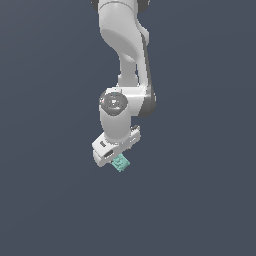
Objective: Pick up the object and move it to a goal position.
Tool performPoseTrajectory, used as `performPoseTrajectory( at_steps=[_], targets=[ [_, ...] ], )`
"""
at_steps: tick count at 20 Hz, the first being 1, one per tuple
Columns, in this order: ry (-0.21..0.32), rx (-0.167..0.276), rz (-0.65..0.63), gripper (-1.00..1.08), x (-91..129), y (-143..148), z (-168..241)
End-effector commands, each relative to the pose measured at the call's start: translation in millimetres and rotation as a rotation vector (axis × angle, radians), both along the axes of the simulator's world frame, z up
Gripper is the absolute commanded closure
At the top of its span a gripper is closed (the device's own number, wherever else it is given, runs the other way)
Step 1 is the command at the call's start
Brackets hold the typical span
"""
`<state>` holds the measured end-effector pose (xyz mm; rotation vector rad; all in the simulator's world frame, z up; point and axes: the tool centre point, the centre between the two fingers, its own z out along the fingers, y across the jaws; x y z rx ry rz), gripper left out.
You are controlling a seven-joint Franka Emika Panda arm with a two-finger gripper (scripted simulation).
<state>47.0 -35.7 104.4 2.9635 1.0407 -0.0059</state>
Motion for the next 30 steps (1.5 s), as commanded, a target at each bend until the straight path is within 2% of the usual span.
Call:
performPoseTrajectory(
  at_steps=[1, 11, 20, 26, 27, 30],
  targets=[
    [-0.002, 0.001, 0.027, -0.92, 2, -1, -2],
    [-0.003, 0.002, 0.046, -0.92, 4, -3, -8],
    [-0.003, 0.002, 0.051, -0.92, 2, -3, -48],
    [-0.003, 0.002, 0.051, -0.92, 4, -3, -55],
    [-0.003, 0.002, 0.051, 1.08, 4, -3, -55],
    [-0.003, 0.002, 0.051, 1.08, 4, -3, -55]
  ],
)
